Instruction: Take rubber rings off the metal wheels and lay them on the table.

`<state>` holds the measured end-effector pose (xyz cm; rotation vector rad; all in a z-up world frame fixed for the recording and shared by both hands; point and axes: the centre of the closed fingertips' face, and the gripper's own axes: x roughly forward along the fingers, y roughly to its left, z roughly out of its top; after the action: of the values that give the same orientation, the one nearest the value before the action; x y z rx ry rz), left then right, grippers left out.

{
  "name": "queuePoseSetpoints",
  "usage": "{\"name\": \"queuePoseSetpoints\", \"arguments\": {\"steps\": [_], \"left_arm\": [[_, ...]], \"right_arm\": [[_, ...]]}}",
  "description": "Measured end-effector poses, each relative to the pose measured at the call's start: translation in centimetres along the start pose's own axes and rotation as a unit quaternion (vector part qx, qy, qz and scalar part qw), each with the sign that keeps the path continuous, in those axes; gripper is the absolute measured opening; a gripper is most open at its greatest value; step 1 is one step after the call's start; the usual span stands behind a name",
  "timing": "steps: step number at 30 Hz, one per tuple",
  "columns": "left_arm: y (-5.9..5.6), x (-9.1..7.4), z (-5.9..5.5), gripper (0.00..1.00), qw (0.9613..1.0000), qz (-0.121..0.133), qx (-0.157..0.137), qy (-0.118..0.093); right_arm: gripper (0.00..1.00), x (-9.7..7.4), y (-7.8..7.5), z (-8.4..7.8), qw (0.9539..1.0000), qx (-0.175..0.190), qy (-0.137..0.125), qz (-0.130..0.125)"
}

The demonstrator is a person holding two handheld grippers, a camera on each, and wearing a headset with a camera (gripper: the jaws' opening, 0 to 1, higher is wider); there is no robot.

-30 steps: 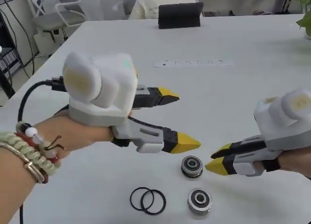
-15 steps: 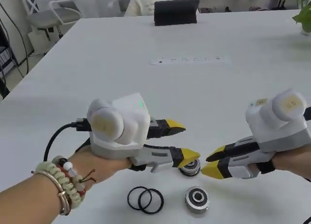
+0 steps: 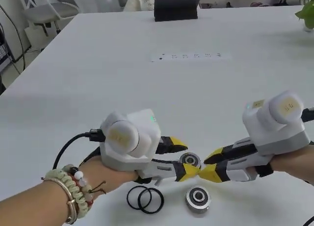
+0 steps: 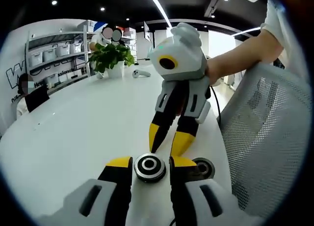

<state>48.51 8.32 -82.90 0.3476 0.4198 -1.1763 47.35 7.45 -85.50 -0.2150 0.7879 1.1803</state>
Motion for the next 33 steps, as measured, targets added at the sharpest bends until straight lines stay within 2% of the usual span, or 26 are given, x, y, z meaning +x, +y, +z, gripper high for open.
{"name": "queuePoseSetpoints", "arguments": {"steps": [8,11,16,18,22,33], "left_arm": [[0.13,0.27,-0.61,0.17,0.9999,0.008,-0.005,0.011],[0.16,0.29,-0.64,0.17,0.9998,0.010,-0.018,0.009],[-0.02,0.33,-0.58,0.12,0.9998,0.009,-0.016,0.007],[-0.02,0.34,-0.60,0.11,0.9996,0.010,-0.025,0.006],[0.09,0.31,-0.60,0.10,0.9996,0.013,-0.024,0.006],[0.13,0.25,-0.64,0.08,0.9997,0.012,-0.019,0.004]], "right_arm": [[0.20,0.43,0.18,0.19,0.9999,-0.012,-0.004,-0.003],[0.20,0.53,0.23,0.24,0.9999,-0.014,-0.006,-0.003],[0.20,0.73,0.21,0.34,0.9997,-0.021,-0.007,-0.005],[0.19,0.74,0.18,0.34,0.9997,-0.024,-0.006,-0.006],[0.19,0.72,0.24,0.37,0.9997,-0.024,-0.008,-0.006],[0.10,0.58,0.12,0.05,0.9988,-0.048,0.003,-0.010]]}}
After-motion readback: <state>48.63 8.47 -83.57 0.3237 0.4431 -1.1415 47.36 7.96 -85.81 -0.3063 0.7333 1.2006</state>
